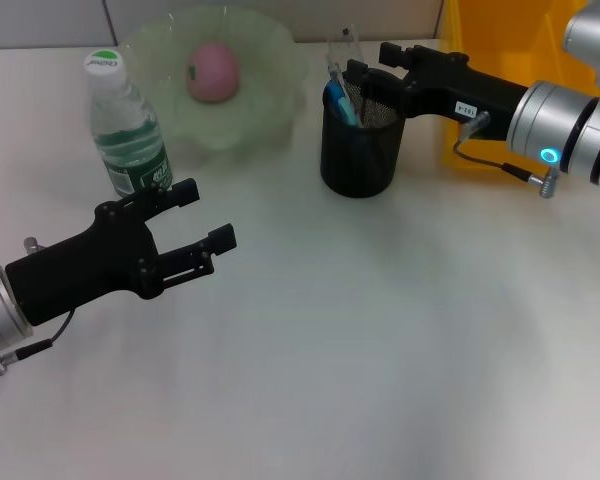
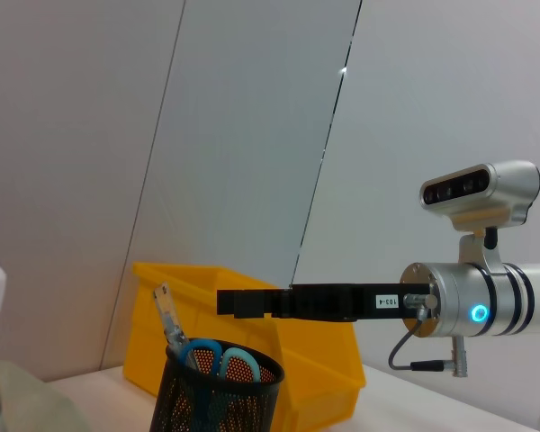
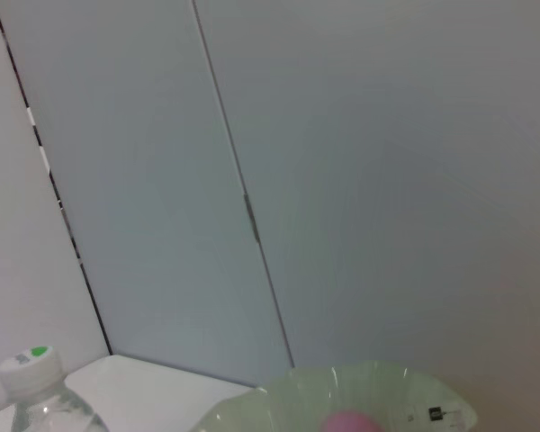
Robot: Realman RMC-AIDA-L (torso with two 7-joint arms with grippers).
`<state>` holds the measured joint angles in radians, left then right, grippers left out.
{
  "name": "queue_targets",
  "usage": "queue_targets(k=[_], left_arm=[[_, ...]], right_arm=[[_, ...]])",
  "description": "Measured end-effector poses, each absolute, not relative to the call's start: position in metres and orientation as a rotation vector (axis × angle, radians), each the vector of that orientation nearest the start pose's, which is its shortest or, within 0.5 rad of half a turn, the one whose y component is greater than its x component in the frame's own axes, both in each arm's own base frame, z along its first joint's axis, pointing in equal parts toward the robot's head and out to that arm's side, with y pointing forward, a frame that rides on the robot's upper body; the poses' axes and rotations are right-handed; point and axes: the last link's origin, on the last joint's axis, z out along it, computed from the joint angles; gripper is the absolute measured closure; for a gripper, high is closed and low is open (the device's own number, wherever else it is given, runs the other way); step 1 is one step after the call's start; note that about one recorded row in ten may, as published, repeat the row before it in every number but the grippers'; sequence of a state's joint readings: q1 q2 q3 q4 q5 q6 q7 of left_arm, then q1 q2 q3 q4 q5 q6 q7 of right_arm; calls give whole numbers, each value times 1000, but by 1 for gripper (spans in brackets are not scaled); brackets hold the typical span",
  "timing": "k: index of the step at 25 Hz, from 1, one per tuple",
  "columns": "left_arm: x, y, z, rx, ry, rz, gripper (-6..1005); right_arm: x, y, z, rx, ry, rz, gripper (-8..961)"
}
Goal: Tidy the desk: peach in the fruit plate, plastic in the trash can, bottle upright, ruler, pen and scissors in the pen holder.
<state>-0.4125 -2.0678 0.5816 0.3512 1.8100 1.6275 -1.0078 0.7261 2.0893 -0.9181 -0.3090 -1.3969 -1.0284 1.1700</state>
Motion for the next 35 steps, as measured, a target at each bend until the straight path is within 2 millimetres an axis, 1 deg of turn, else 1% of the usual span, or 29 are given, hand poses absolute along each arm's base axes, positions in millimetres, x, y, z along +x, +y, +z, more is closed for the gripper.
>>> queue_targets(k=[2,4,9,15,18,23,26,28,30,31,35], left_arm=[[-293,279,-18,-2493,-585,-1029,170],[-293,279,-17,-2492,-584,-1030,170],[-293,279,-17,-2489,-585,-1029,170],[-293,279,-17,-2488,-586,-1027,170],[-293,280,-17,-2488,-585,-1028,170],[-292,280,-17,-2489,-584,-1029,170],[-288,282,-20,-2505,-581,-1046,170],[-286,282,-21,-2508,-582,-1053,170],[-286,282,-21,-2508,-582,-1053,170],[-282,284,-22,-2530,-584,-1062,170],[-277,284,-24,-2566,-584,-1078,170]], right_arm=[[221,408,-44,-2315,721,840,378],[221,408,-42,-2314,717,844,260],[221,408,-41,-2314,713,852,200],[222,406,-35,-2295,715,893,129],[224,401,-30,-2294,717,933,129],[224,383,-20,-2327,684,1060,129],[223,365,-14,-2371,644,1157,129],[224,354,-12,-2411,615,1191,129],[226,343,-10,-2456,587,1204,129],[228,338,-10,-2476,578,1205,129],[236,320,-11,-2572,536,1167,129]])
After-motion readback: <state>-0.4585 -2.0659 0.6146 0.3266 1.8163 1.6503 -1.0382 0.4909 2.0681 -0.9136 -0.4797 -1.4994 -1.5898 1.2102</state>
